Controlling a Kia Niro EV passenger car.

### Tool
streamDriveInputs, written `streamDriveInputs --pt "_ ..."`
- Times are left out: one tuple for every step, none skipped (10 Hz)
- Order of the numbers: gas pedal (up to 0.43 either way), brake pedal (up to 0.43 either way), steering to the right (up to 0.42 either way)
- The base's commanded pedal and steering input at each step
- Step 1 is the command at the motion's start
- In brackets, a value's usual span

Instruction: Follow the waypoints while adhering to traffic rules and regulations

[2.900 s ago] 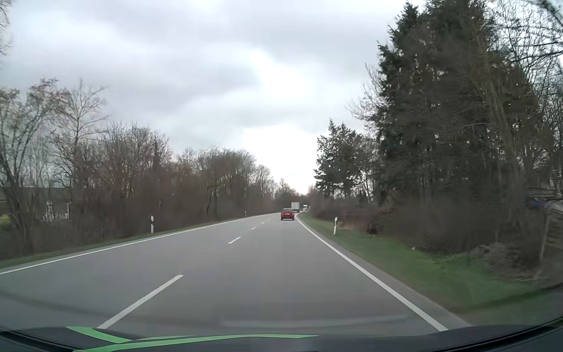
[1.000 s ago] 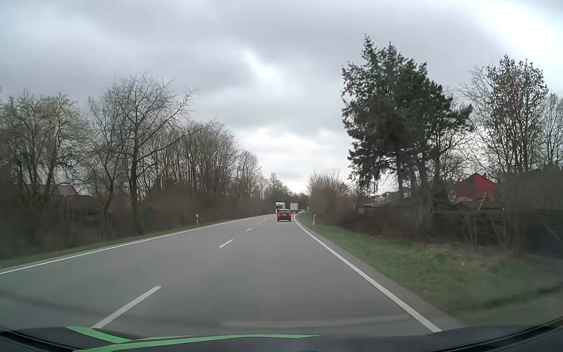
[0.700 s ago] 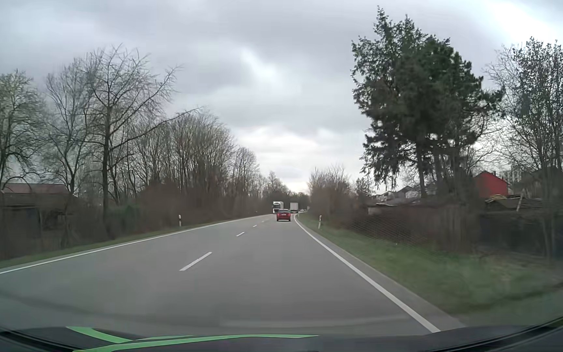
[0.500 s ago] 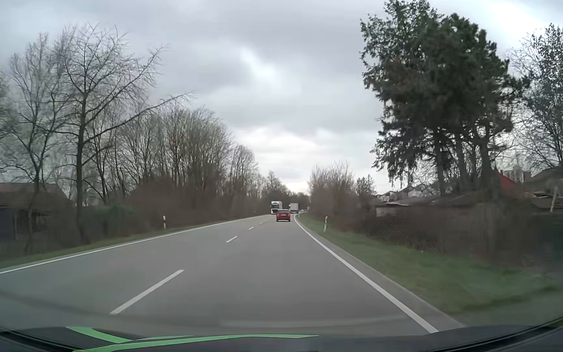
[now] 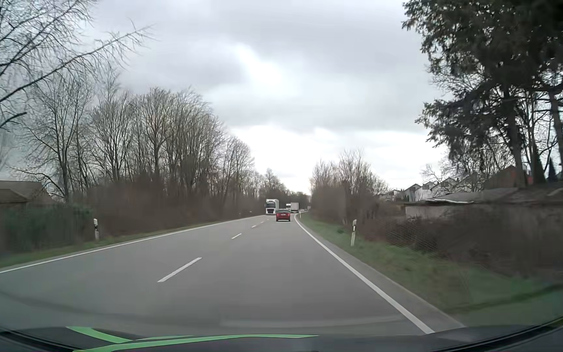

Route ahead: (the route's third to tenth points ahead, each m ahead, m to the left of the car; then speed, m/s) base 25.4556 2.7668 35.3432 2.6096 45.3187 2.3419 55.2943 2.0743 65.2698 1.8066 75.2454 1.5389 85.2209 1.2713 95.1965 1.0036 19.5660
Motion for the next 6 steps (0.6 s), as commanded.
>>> streamDriveInputs --pt "0.169 0.0 0.002" --pt "0.169 0.0 0.002" --pt "0.169 0.0 0.003" --pt "0.169 0.0 0.003" --pt "0.169 0.0 0.003" --pt "0.169 0.0 0.003"
